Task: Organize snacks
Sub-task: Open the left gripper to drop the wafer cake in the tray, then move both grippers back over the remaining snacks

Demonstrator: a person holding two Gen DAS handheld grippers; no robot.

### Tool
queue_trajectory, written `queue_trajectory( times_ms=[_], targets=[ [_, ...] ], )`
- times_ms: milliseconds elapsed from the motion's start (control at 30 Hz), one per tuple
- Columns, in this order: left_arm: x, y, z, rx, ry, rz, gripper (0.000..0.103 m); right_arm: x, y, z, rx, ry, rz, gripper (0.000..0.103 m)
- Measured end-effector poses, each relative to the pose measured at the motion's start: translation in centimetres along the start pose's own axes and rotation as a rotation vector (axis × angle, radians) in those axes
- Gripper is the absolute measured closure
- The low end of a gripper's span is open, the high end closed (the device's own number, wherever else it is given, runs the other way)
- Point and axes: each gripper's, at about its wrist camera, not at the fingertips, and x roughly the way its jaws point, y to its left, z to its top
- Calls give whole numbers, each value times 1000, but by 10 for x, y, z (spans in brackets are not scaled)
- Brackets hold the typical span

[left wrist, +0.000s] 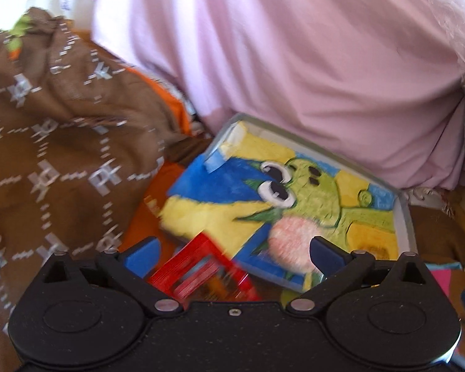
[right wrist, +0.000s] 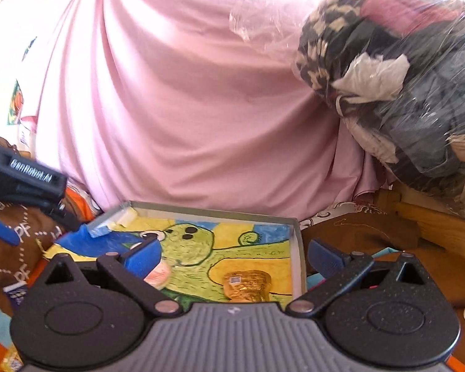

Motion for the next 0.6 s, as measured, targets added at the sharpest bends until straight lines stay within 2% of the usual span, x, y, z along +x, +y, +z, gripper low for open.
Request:
queue_trajectory(
  times_ms=[167,333,500,600],
  targets=[
    [-33,19,-21,19,-13,2,1,-28,7,3,-6,-17,-12,0],
    [-61,34,-44,80,-38,-3,1,-54,12,1,-33,-29,-27,0],
    [-79,44,-65,166,-50,9,1,-80,15,-10,-49,14,-15,0],
    [-83,50,-79,193,-20,-1,1,-89,21,-16,-72,58,-7,0]
  ],
)
